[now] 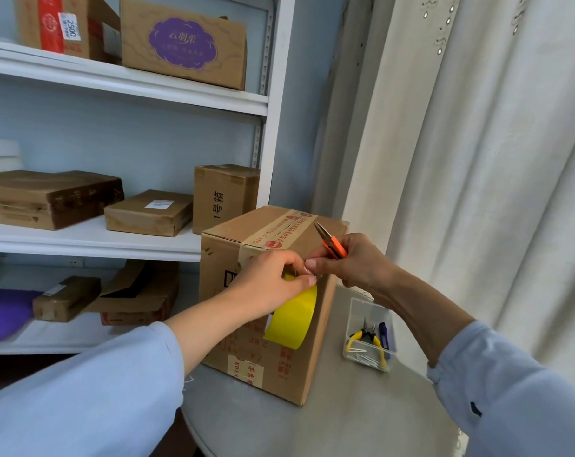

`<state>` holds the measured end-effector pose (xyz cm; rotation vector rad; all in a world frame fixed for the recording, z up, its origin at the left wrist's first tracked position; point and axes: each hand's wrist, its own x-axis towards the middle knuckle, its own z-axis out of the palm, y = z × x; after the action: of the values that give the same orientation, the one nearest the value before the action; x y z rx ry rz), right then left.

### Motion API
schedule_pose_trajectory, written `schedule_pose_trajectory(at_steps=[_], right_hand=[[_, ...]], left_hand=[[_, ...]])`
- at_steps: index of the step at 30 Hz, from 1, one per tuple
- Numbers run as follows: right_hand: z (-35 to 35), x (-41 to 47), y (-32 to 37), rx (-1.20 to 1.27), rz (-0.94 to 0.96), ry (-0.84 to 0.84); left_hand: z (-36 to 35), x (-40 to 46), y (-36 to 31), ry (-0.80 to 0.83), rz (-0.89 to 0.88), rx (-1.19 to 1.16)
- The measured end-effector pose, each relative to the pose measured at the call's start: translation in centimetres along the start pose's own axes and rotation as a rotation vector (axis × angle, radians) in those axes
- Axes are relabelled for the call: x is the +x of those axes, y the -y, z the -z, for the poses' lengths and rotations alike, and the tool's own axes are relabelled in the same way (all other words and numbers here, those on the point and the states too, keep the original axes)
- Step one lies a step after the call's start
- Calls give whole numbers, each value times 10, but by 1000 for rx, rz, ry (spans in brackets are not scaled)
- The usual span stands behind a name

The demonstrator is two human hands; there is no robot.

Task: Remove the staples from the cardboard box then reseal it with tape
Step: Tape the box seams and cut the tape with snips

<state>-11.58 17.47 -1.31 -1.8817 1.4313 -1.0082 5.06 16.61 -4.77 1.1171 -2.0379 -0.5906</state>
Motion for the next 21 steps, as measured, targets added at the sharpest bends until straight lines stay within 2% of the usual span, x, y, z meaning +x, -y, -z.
schedule_pose_trajectory(at_steps=[4, 8, 14, 17, 21], right_hand=[[0, 1, 1, -21, 15, 13], [-3, 3, -2, 12, 52, -89], [-9, 9, 8, -224, 139, -181], [-9, 6, 17, -348, 160, -182], [-2, 1, 29, -280, 194, -194]], left_hand=[[1, 1, -5, 37, 16, -48], [0, 4, -6, 84, 84, -122], [2, 8, -10, 134, 295, -402], [5, 13, -14, 131, 349, -387], [8, 13, -13, 166, 413, -384]])
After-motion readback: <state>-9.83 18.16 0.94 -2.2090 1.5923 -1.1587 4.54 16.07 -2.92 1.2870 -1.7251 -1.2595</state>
